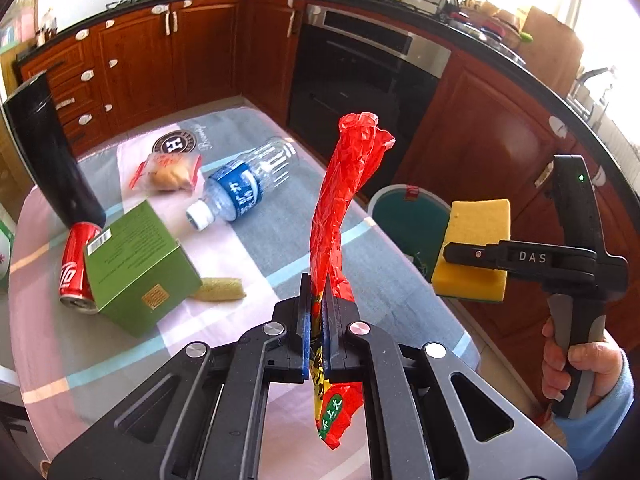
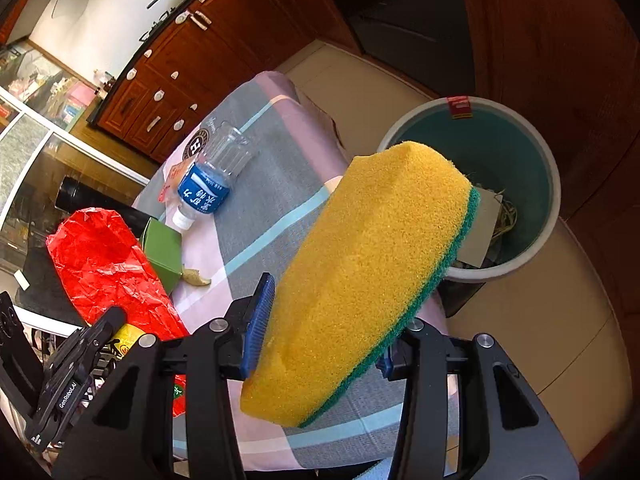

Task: Collect trash
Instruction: 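Carry red bag and yellow sponge over the bin and open both tools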

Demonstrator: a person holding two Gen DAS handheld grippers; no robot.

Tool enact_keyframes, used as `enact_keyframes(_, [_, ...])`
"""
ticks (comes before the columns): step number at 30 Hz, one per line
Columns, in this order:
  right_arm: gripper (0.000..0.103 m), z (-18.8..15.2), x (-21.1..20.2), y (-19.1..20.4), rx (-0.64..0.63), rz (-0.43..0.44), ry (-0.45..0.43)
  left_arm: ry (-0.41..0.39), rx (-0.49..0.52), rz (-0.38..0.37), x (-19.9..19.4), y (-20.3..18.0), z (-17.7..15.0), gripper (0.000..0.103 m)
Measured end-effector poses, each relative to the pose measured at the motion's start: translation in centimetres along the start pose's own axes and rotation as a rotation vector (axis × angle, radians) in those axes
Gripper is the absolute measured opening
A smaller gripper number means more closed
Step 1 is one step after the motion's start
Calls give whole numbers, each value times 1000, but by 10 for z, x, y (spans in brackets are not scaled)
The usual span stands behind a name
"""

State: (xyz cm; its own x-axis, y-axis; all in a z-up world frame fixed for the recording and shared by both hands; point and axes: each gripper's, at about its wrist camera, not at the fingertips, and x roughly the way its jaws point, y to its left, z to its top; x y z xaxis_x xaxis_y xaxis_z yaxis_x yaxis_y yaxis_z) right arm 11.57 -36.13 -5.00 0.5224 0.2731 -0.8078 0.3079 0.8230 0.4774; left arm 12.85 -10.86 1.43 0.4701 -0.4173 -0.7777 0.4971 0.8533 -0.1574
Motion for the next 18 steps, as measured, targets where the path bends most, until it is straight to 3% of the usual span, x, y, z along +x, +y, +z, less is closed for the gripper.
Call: enact_keyframes(18, [42, 42, -39, -119, 179, -35, -85, 11, 136, -107, 74, -125, 81, 4])
